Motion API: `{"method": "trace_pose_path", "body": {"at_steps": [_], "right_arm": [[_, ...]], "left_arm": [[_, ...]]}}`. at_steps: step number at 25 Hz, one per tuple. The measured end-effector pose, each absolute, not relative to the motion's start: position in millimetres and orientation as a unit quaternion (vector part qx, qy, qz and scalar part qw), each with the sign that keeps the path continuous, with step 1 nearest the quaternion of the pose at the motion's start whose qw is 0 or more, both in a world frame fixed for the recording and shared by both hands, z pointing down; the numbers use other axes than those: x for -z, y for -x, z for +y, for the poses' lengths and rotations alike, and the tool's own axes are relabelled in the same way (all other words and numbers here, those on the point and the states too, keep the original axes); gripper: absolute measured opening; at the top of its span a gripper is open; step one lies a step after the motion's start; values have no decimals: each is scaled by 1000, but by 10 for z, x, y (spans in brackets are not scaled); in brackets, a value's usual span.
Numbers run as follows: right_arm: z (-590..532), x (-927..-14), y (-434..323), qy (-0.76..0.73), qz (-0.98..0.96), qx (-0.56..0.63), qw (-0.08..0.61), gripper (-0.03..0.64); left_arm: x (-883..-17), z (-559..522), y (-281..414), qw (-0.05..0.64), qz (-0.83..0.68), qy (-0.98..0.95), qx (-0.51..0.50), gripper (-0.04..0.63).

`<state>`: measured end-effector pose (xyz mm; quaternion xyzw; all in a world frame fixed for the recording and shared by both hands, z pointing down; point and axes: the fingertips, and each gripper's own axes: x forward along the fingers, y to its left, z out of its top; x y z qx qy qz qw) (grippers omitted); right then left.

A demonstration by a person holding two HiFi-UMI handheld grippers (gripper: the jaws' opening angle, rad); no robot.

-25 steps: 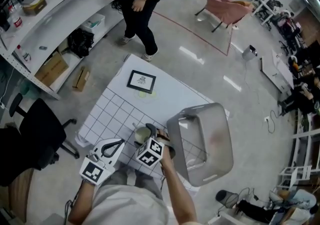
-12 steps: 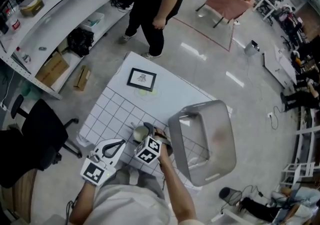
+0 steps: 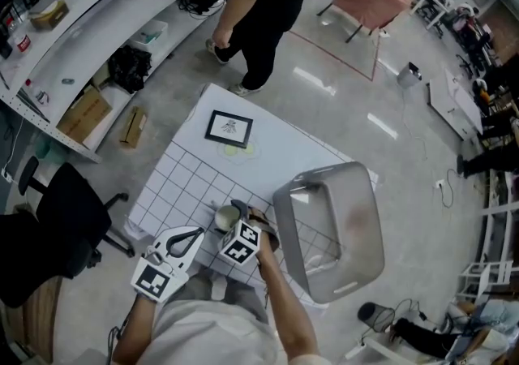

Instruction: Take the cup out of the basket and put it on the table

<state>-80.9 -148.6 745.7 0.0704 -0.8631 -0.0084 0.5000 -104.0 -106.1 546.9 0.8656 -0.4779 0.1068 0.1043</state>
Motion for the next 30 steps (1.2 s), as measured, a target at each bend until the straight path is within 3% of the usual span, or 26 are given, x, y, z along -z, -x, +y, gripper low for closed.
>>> {"method": "trace_pose_path", "body": {"at_steps": [19, 23, 28, 30], "right_arm": [[-1442, -7369, 681, -60, -872, 4, 486, 440], [-1459, -7073, 584, -97, -876, 50, 469, 439], [-1365, -6375, 549, -167, -901, 87, 390, 434], [-1405, -5992, 527, -222, -915, 75, 328, 375]], "left_arm": [[-5482, -1136, 1016, 103, -468, -871, -105, 9], [-5450, -1149, 1032, 98, -467, -872, -105, 9], [-5381, -1165, 1060, 94, -467, -874, -99, 9], [-5330, -1185, 1067, 92, -468, -874, -92, 9]]}}
